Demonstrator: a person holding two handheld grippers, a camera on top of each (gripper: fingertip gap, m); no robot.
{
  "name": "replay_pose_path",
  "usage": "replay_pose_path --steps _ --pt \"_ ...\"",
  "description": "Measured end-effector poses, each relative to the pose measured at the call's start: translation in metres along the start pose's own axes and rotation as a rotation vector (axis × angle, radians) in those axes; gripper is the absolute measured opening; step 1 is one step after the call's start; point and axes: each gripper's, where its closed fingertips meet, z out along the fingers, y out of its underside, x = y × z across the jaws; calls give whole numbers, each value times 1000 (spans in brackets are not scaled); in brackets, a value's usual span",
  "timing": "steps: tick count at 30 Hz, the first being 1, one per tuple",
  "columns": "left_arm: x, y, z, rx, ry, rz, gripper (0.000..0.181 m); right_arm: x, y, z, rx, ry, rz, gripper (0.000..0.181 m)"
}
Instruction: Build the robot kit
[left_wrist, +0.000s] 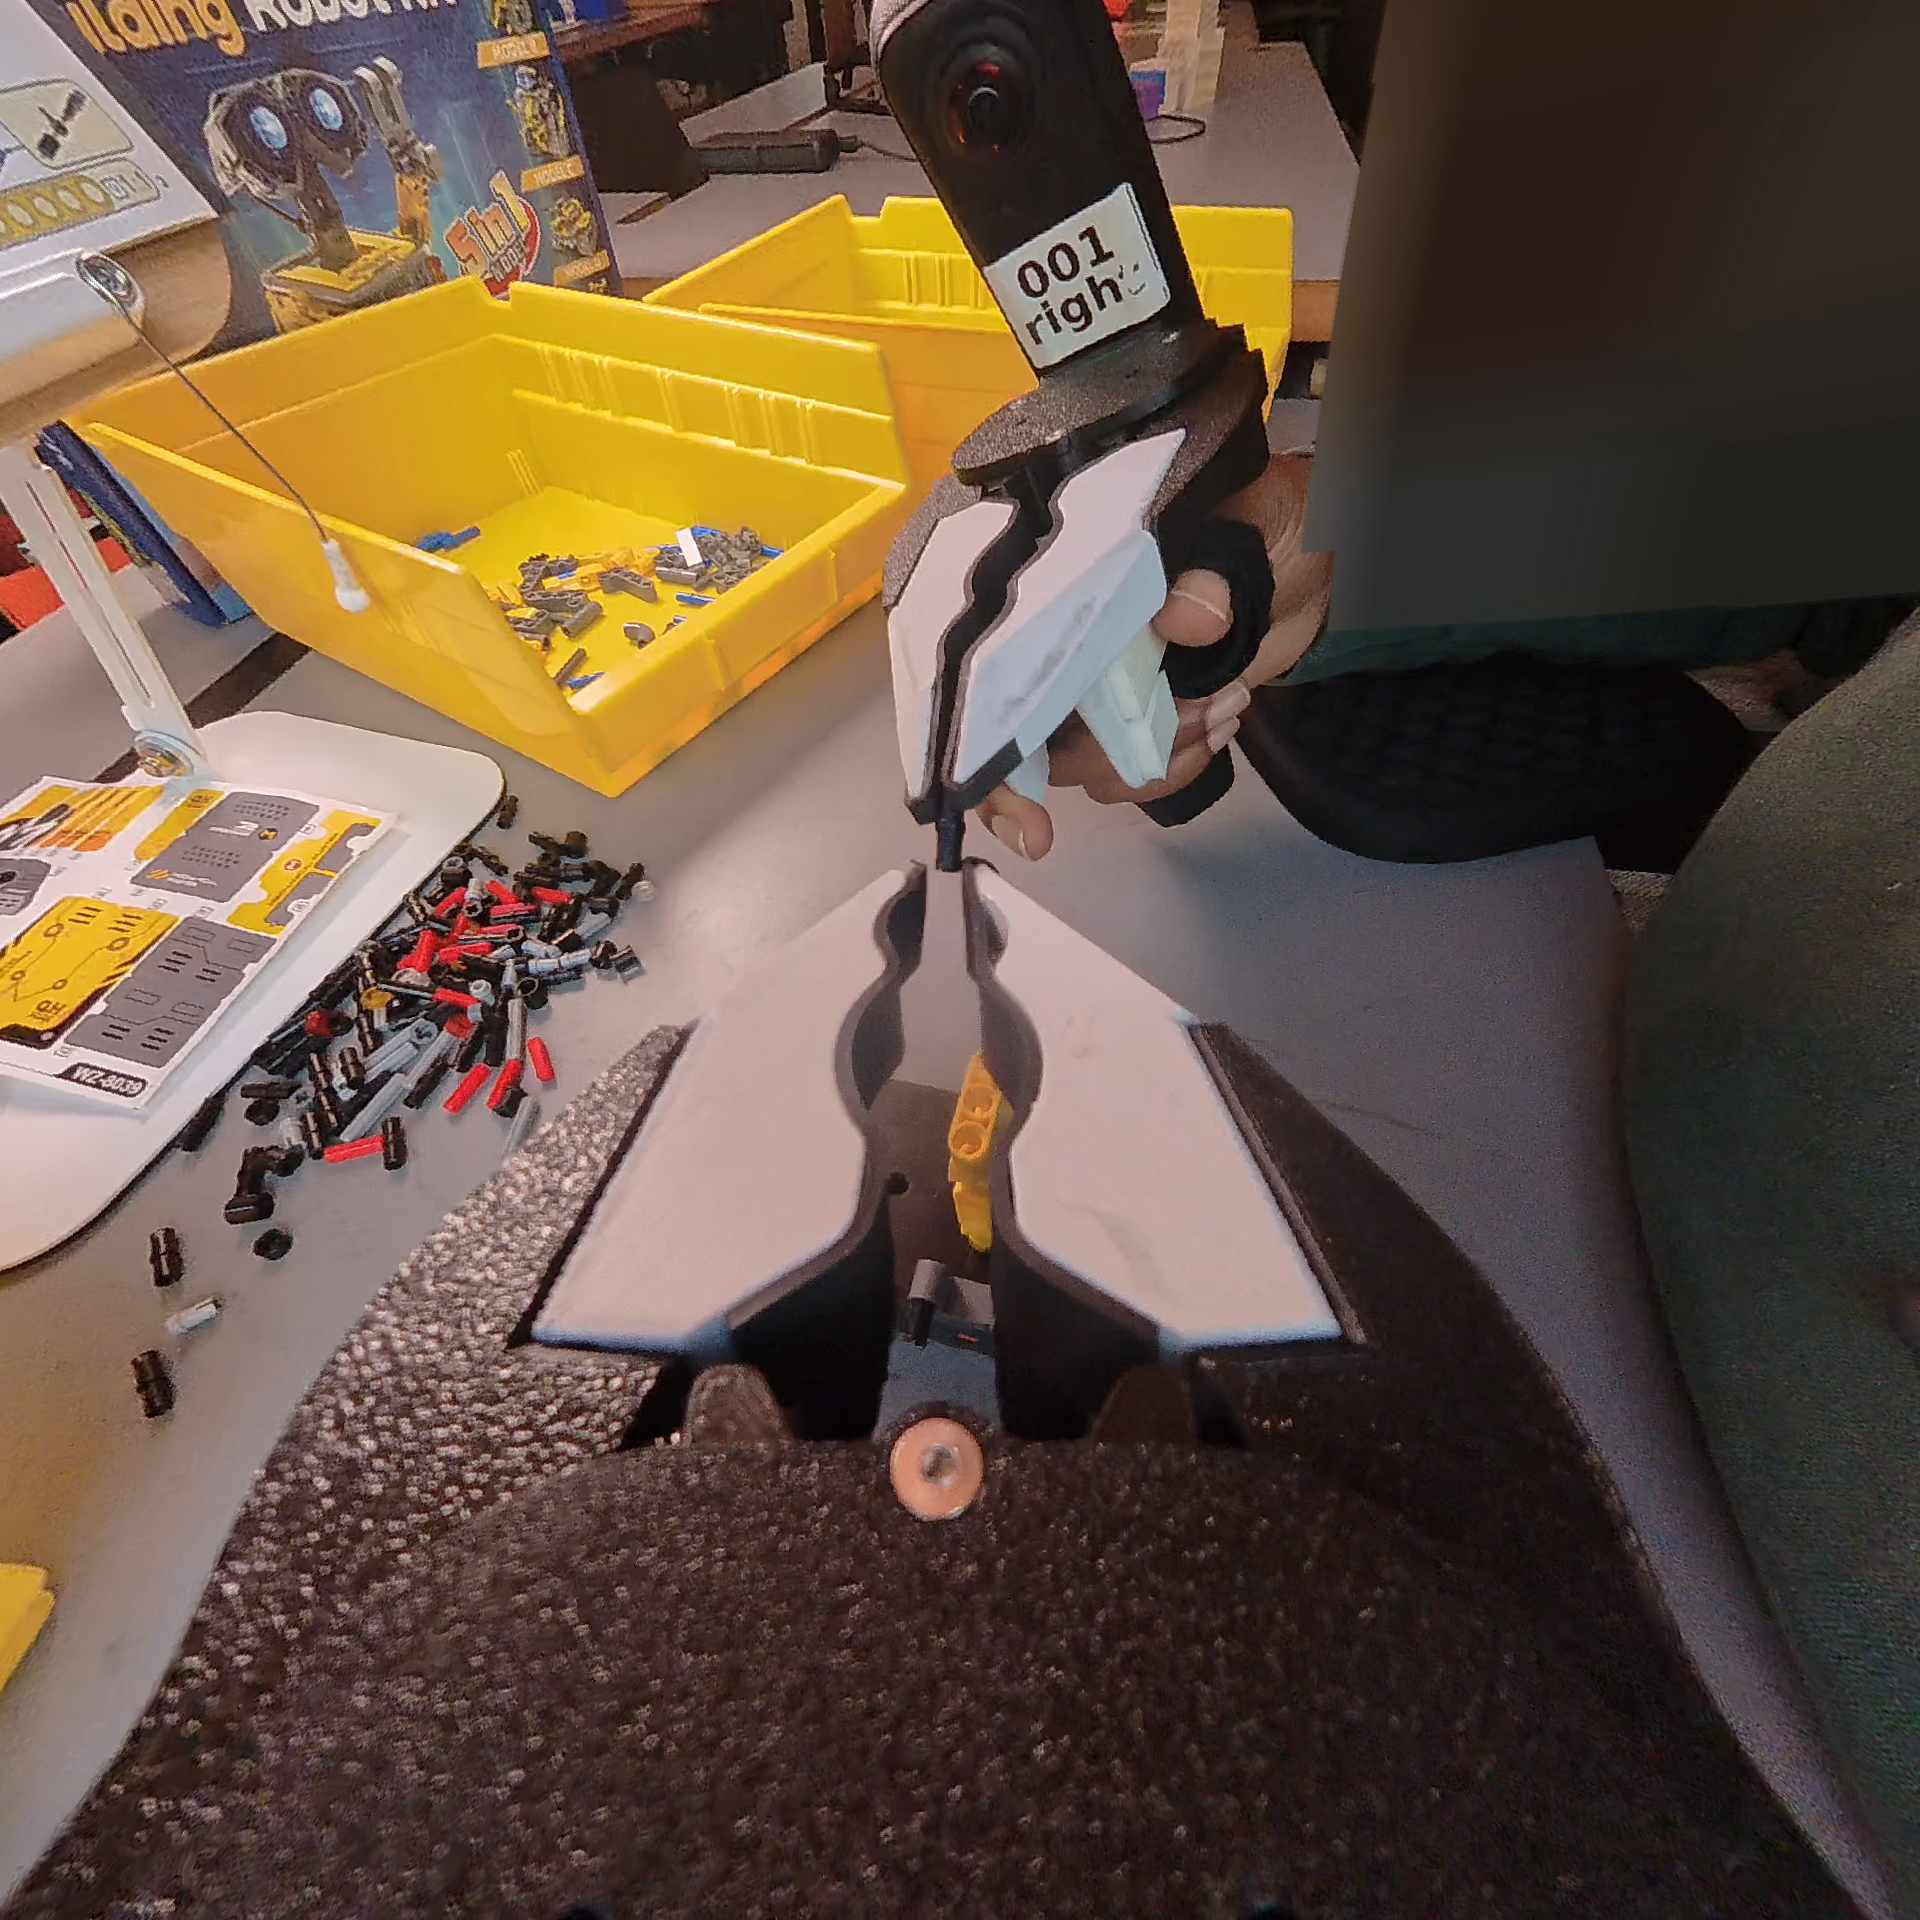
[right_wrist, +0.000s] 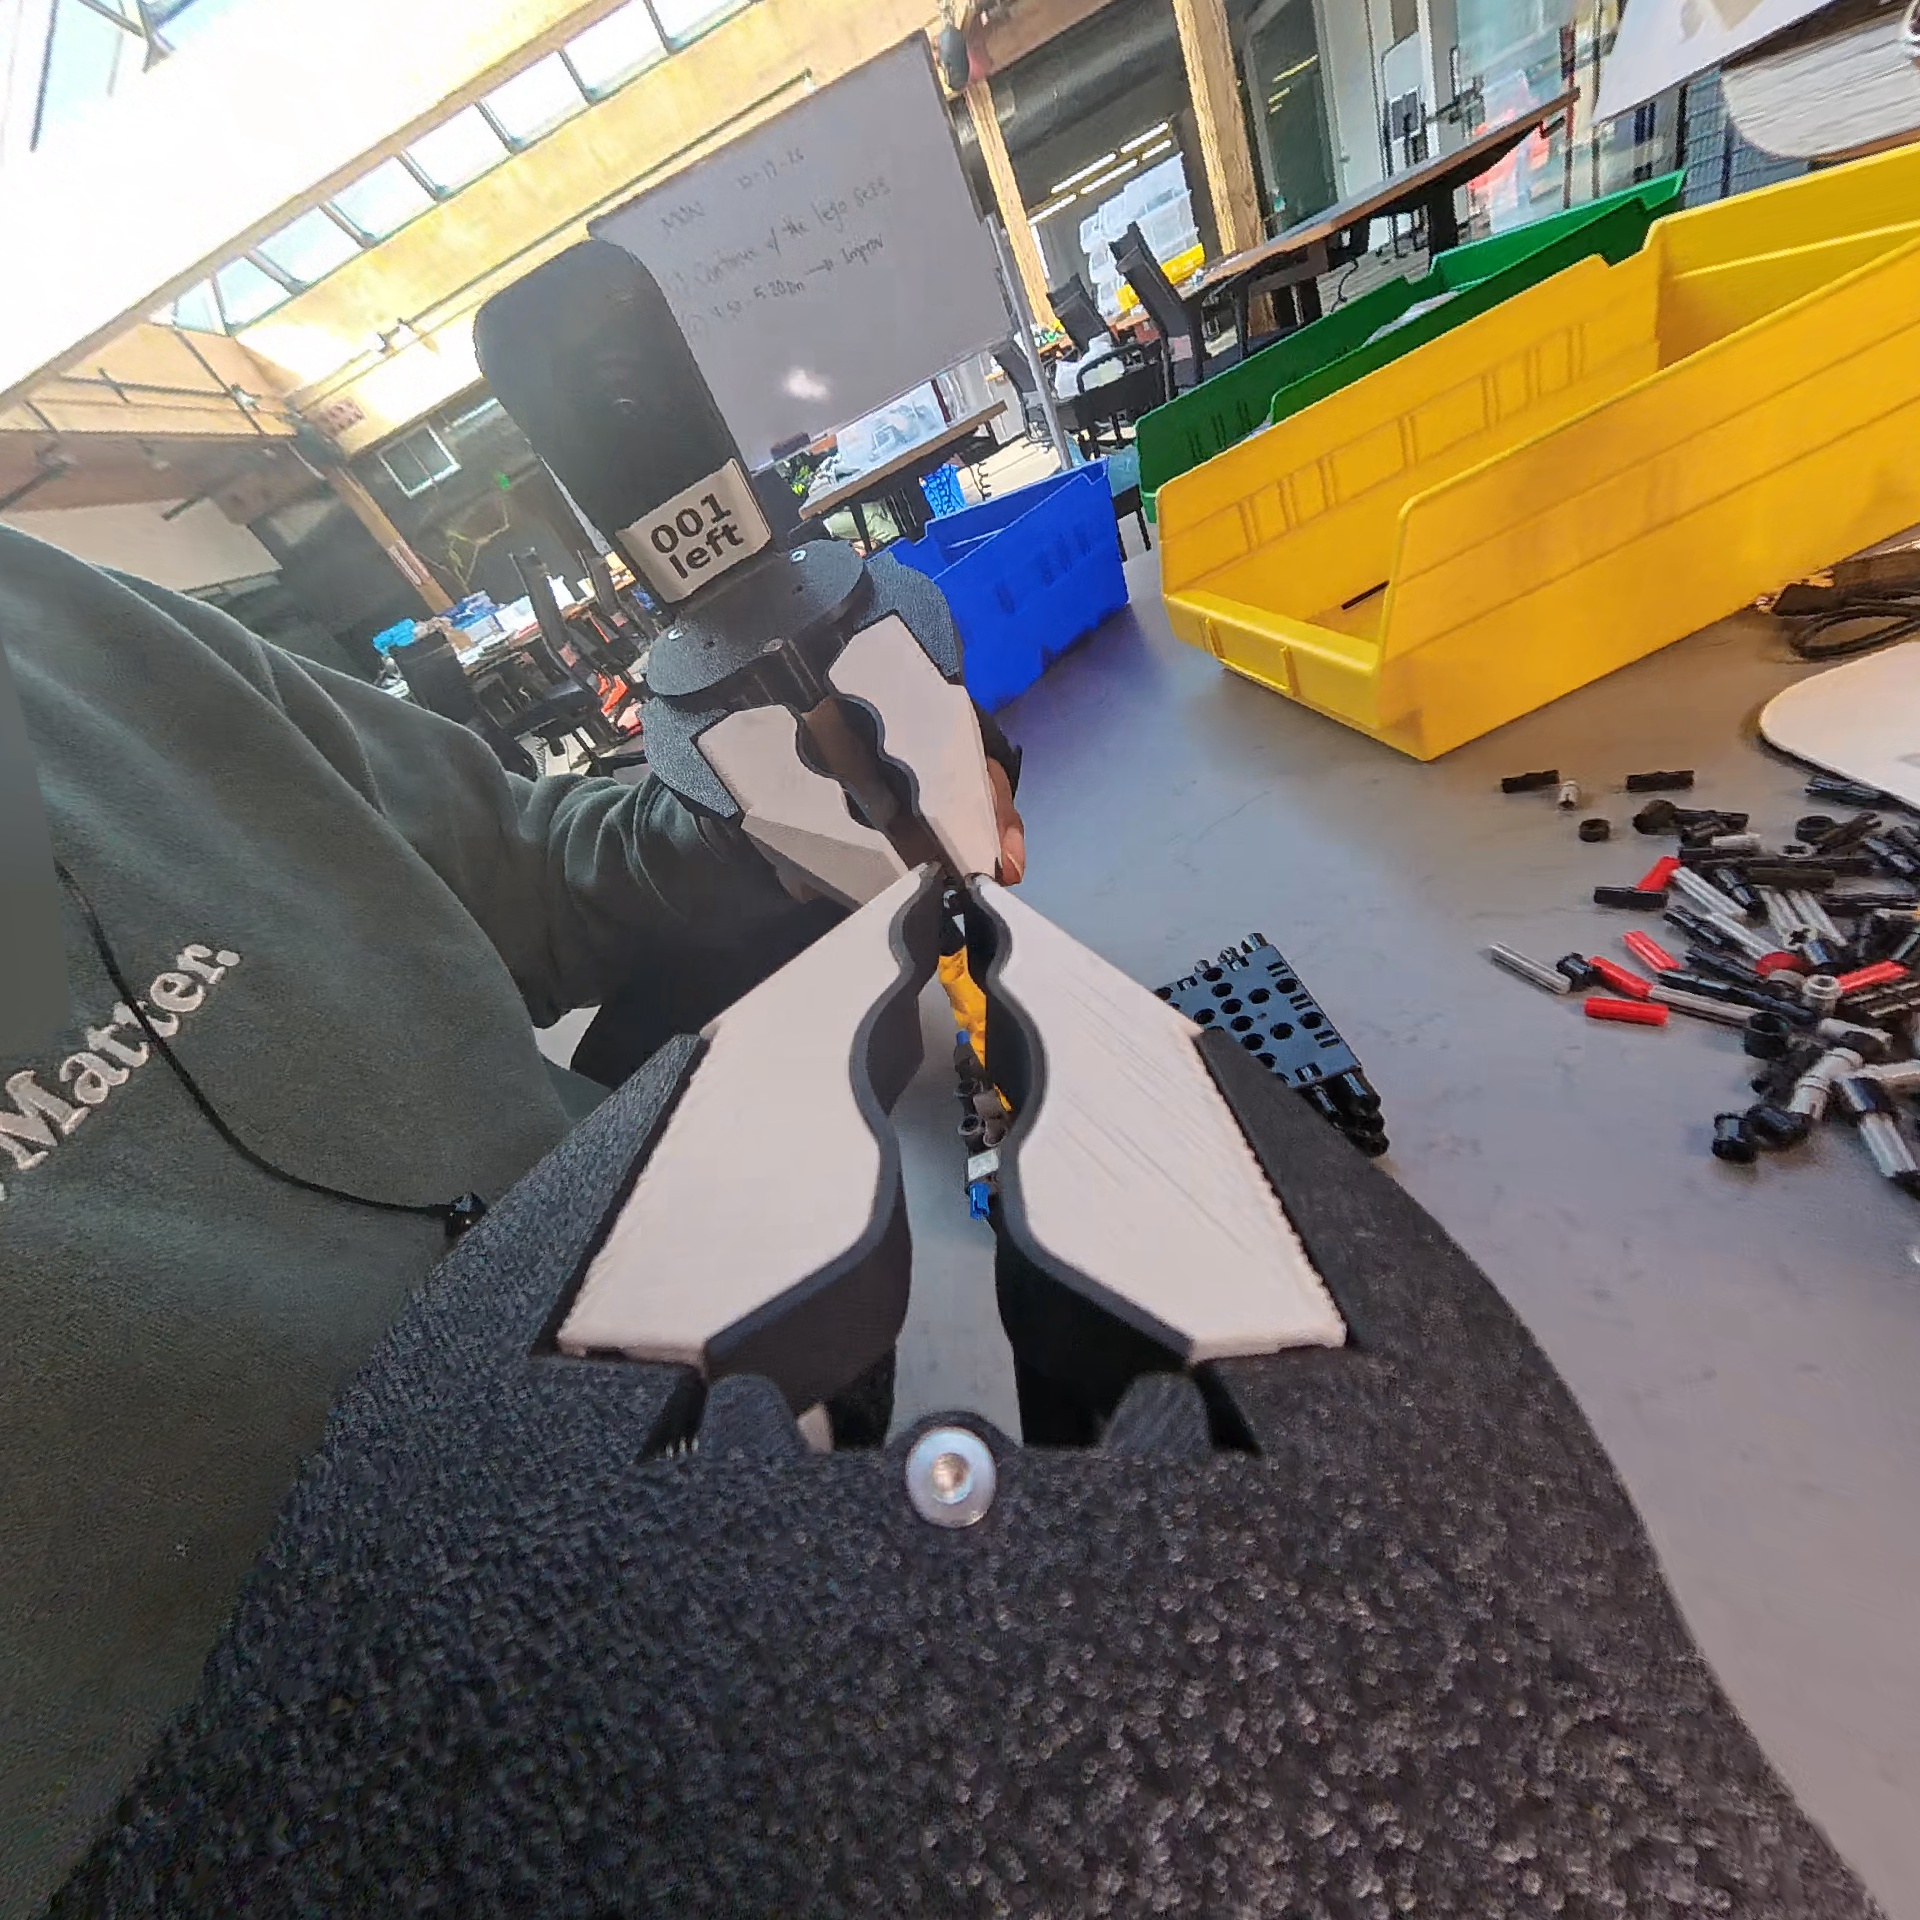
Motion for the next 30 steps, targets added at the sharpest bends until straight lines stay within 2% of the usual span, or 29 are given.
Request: replay_pose_path --steps 2,9,14,18,30 --pt "0 -1 0 -1 -10 18 12 -2 2 0 -4 -11 -16 3" --pt "10 -1 -2 -22 22 106 3 -10 6 0 -16 -44 -82 3" --pt "20 8 -2 -74 70 173 3 -18 20 -1 -147 -19 -424 7" --pt "22 12 -2 -93 88 180 3 -17 27 -1 -209 18 -558 8" --pt "26 21 1 -144 106 194 3 -15 38 1 -286 56 -678 5"
